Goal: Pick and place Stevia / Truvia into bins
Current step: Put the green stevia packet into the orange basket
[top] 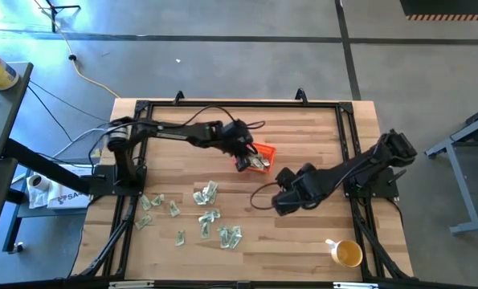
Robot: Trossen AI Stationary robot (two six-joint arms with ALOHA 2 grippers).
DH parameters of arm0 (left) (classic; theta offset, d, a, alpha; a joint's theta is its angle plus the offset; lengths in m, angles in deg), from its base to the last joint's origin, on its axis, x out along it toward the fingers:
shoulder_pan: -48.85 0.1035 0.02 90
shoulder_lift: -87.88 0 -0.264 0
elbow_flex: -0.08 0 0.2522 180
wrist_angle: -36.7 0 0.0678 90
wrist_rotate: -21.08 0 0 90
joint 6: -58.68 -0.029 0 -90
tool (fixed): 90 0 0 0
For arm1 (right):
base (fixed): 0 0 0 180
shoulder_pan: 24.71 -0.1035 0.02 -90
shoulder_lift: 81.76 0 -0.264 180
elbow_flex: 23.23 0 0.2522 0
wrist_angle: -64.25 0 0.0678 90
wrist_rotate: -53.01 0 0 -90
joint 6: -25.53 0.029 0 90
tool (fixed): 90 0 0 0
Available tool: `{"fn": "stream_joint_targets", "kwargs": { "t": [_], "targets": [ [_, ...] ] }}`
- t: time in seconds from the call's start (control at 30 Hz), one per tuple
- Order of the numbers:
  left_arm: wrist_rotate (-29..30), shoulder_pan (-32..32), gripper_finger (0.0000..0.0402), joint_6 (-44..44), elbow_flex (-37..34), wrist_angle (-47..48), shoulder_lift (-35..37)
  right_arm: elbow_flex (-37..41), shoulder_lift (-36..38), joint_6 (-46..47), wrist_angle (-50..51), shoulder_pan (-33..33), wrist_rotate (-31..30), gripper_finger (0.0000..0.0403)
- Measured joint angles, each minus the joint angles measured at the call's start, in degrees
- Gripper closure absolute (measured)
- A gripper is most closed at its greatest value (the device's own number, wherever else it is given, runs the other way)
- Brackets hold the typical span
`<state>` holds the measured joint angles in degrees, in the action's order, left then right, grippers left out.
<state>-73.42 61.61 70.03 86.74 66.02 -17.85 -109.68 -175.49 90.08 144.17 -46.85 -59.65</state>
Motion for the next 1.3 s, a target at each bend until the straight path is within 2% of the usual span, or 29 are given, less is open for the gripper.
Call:
{"fn": "stream_joint_targets", "kwargs": {
  "t": [0.13, 0.2, 0.37, 0.43, 0.5, 0.63, 0.77, 0.9, 1.0, 1.17, 1.3],
  "targets": [
    [-2.0, -0.1, 0.0279, 2.4, 2.6, 1.8, -1.7, 2.6, 0.0, -0.5, -6.9, -2.0, 2.8, 0.0086],
    [-2.0, -0.4, 0.0252, 2.5, 3.5, 6.0, -1.6, 4.2, -0.1, -3.3, -12.2, -2.7, 4.1, 0.0086],
    [-2.6, -2.1, 0.0193, 0.4, 4.0, 21.9, 2.5, 8.7, -0.4, -18.5, -33.5, -3.4, 7.7, 0.0086],
    [-0.2, -4.2, 0.0180, -0.2, 2.3, 28.2, 5.2, 10.4, -1.3, -25.2, -41.5, -3.3, 8.2, 0.0086],
    [4.0, -7.0, 0.0174, 0.9, 0.4, 30.2, 7.9, 11.4, -2.5, -30.5, -48.1, -3.2, 9.1, 0.0086],
    [10.7, -12.6, 0.0176, 8.1, -4.2, 33.7, 14.6, 11.6, -6.8, -36.4, -56.8, -2.6, 13.6, 0.0086],
    [15.5, -18.2, 0.0187, 16.9, -8.6, 35.0, 20.1, 8.0, -12.6, -36.5, -58.6, -2.5, 17.7, 0.0086],
    [19.0, -22.1, 0.0197, 24.2, -12.2, 36.6, 23.9, 2.1, -18.7, -36.2, -58.0, -3.3, 18.0, 0.0090],
    [19.9, -23.9, 0.0204, 28.2, -13.9, 39.2, 25.2, -3.0, -22.6, -36.4, -57.0, -4.0, 14.8, 0.0100],
    [21.2, -27.1, 0.0211, 32.7, -14.7, 43.6, 26.1, -10.8, -28.0, -36.6, -49.7, -5.7, 6.7, 0.0122],
    [22.9, -29.4, 0.0211, 34.8, -14.7, 46.4, 26.8, -14.4, -31.2, -36.0, -48.3, -6.5, 5.8, 0.0140]
  ]
}}
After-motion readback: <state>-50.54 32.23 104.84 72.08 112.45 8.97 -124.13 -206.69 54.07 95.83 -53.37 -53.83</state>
